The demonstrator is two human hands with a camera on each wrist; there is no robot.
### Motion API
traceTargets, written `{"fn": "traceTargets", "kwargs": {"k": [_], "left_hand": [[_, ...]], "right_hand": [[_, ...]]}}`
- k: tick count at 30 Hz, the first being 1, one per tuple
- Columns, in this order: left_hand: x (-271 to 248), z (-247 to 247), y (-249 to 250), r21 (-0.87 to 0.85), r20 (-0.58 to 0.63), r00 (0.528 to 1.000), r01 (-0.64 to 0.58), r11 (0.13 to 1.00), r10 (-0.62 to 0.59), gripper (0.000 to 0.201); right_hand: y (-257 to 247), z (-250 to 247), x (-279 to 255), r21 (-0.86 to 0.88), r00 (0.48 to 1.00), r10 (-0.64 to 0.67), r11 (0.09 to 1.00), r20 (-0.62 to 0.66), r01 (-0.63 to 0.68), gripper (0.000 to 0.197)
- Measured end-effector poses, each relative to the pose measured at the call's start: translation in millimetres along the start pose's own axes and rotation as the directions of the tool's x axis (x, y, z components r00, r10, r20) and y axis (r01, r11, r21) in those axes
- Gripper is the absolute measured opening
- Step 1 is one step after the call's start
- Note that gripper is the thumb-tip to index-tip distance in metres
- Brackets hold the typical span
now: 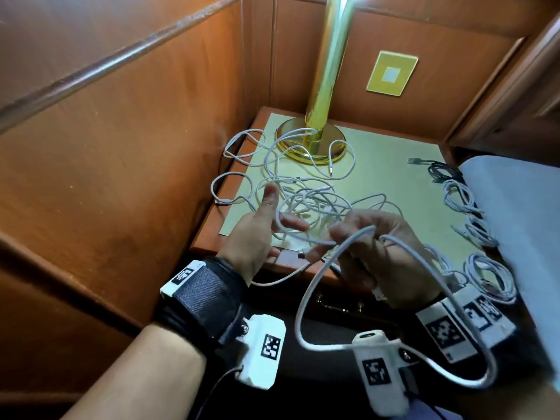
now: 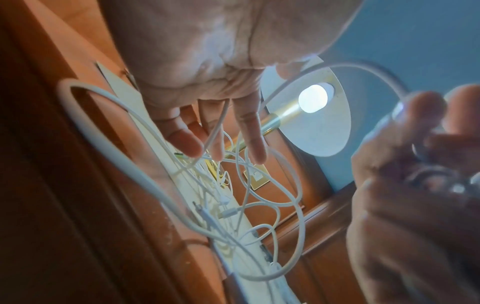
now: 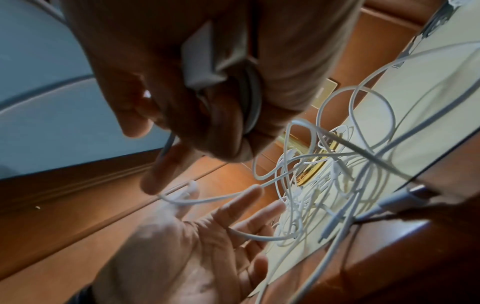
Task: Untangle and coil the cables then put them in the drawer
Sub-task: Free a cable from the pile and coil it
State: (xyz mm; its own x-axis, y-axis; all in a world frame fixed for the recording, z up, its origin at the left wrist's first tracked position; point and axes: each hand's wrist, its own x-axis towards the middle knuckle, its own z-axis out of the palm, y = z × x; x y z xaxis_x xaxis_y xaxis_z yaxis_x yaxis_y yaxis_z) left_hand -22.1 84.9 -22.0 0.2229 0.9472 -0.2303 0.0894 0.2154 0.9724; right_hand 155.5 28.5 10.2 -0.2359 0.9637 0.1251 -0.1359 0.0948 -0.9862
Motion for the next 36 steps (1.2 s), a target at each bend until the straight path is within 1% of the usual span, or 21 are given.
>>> {"fn": "traceTargets", "kwargs": {"k": [1,2,3,4,5,7,8,10,13,16,19,20,22,23,25,27,29,30,32,36], "left_hand": [[0.4,-1.1,-0.9,-0.060,0.009,1.000,0.007,0.998,-0.007,0.080],[1.9,-2.4,-2.8,-0.088,-0.006,1.000,-0.004,0.996,0.004,0.067],[3.1,-2.7,-2.9,-0.080,-0.035,0.999,-0.034,0.996,0.031,0.053],[4.2,-2.3,-2.4,-0.068,-0.072,0.995,-0.074,0.995,0.069,0.046],[4.8,-2.0,-1.4,-0.065,-0.106,0.988,-0.117,0.991,0.110,0.044],[4.4,-2.2,0.9,-0.035,-0.167,0.966,-0.205,0.978,0.197,0.039],[4.9,-2.8,0.9,0.001,-0.190,0.955,-0.231,0.973,0.227,0.035],[6.7,-5.0,-2.4,0.094,-0.222,0.937,-0.256,0.962,0.271,0.033],[9.4,-11.0,-9.5,0.181,-0.240,0.901,-0.323,0.929,0.360,0.040],[9.7,-11.6,-8.0,0.191,-0.228,0.907,-0.314,0.930,0.353,0.034],[12.4,-11.5,-9.2,0.201,-0.250,0.897,-0.321,0.926,0.365,0.031],[13.5,-12.2,-10.0,0.208,-0.252,0.900,-0.308,0.928,0.355,0.031],[13.5,-13.2,-12.4,0.233,-0.236,0.921,-0.256,0.938,0.310,0.029],[13.4,-15.2,-15.0,0.291,-0.239,0.920,-0.237,0.927,0.311,0.028],[11.9,-20.7,-15.4,0.493,-0.256,0.891,-0.214,0.843,0.376,0.033],[8.1,-24.3,-10.2,0.605,-0.260,0.862,-0.207,0.769,0.436,0.036],[7.3,-25.4,-7.1,0.646,-0.256,0.832,-0.232,0.728,0.492,0.027],[6.2,-24.0,-5.7,0.674,-0.258,0.815,-0.234,0.701,0.519,0.025],[5.2,-21.4,-6.6,0.712,-0.265,0.780,-0.239,0.661,0.567,0.023],[7.4,-19.1,-8.6,0.720,-0.275,0.765,-0.238,0.652,0.583,0.023]], "right_hand": [[-0.3,0.2,-1.1,-0.002,0.998,0.049,0.999,0.029,-0.049,0.041],[-0.5,-0.7,-1.9,0.002,0.995,0.092,0.996,0.044,-0.092,0.040],[0.0,-1.0,-2.0,0.001,0.991,0.123,0.992,0.046,-0.123,0.037],[-0.7,-0.1,-1.4,-0.011,0.988,0.150,0.989,0.026,-0.149,0.034],[-0.9,0.7,0.2,-0.031,0.985,0.171,0.985,-0.026,-0.172,0.031],[-0.8,1.5,3.6,-0.094,0.967,0.183,0.975,-0.179,-0.202,0.021],[0.1,1.1,5.2,-0.139,0.951,0.181,0.966,-0.249,-0.220,0.015],[4.9,-2.5,7.7,-0.255,0.928,0.171,0.931,-0.330,-0.262,0.006],[14.2,-11.3,11.6,-0.349,0.899,0.151,0.885,-0.411,-0.308,0.016],[22.1,-16.2,13.9,-0.422,0.894,0.139,0.844,-0.425,-0.332,0.030],[27.0,-19.2,13.0,-0.515,0.896,0.130,0.779,-0.424,-0.357,0.045],[28.2,-20.3,12.8,-0.540,0.901,0.131,0.761,-0.414,-0.359,0.048],[24.8,-19.8,11.4,-0.610,0.916,0.133,0.708,-0.380,-0.356,0.048],[23.6,-19.3,11.0,-0.625,0.919,0.137,0.694,-0.370,-0.356,0.047],[23.1,-19.1,10.6,-0.596,0.919,0.143,0.723,-0.366,-0.350,0.044],[22.7,-19.1,10.3,-0.588,0.919,0.143,0.730,-0.369,-0.349,0.043],[21.3,-20.5,9.8,-0.633,0.922,0.137,0.690,-0.363,-0.351,0.046],[20.1,-20.7,9.6,-0.637,0.921,0.132,0.685,-0.367,-0.352,0.047],[19.8,-22.1,10.0,-0.615,0.913,0.116,0.705,-0.390,-0.353,0.045],[22.1,-25.1,11.3,-0.569,0.895,0.102,0.740,-0.434,-0.360,0.039]]}}
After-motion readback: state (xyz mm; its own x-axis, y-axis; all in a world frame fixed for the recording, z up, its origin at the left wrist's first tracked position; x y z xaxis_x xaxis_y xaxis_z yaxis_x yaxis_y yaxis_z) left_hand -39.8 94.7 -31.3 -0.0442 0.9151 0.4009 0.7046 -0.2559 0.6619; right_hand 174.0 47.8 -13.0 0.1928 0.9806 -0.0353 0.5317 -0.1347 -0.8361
